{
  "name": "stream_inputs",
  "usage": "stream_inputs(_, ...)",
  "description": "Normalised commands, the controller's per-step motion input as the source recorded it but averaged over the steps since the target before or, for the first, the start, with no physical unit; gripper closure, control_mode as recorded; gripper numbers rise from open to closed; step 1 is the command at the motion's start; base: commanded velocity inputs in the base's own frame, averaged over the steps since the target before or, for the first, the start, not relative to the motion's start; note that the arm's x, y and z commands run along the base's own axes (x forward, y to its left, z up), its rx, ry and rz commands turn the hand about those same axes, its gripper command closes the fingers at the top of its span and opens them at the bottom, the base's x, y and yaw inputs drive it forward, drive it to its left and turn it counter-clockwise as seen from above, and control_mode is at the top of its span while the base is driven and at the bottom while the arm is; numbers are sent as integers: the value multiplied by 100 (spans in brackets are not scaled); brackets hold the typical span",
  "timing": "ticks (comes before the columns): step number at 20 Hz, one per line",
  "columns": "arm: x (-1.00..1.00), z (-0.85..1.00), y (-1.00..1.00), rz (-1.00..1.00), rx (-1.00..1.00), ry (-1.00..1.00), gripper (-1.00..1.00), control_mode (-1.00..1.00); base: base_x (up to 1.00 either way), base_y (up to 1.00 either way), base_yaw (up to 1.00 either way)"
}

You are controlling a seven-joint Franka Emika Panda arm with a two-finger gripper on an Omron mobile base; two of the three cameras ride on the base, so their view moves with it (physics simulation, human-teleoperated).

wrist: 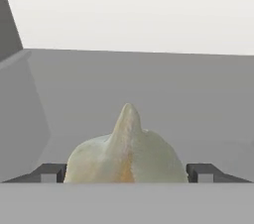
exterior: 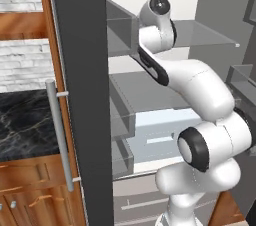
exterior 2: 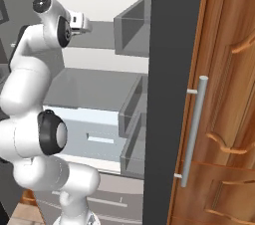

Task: Retrieve the bottle and the shaker from the cabinet and place them next to the mixing bowl on the counter. Then add garlic from the fridge to the mixing bowl.

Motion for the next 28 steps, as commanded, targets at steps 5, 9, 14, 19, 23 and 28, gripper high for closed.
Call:
stream_inputs(5, -90, 26, -47, -4, 9, 3, 100, -100, 0, 0, 0)
stream_inputs(9, -100, 16, -41, -8, 7, 10, 100, -100, 0, 0, 0)
stream_inputs(14, -100, 3, -33, -12, 1, 12, 100, -100, 0, 0, 0)
stream_inputs(19, -100, -70, -23, -7, 0, 6, 100, -100, 0, 0, 0)
stream_inputs(23, -98, -69, -4, -1, 0, 7, 100, -100, 0, 0, 0)
stream_inputs(28, -58, -38, 0, -1, 0, 19, 100, -100, 0, 0, 0)
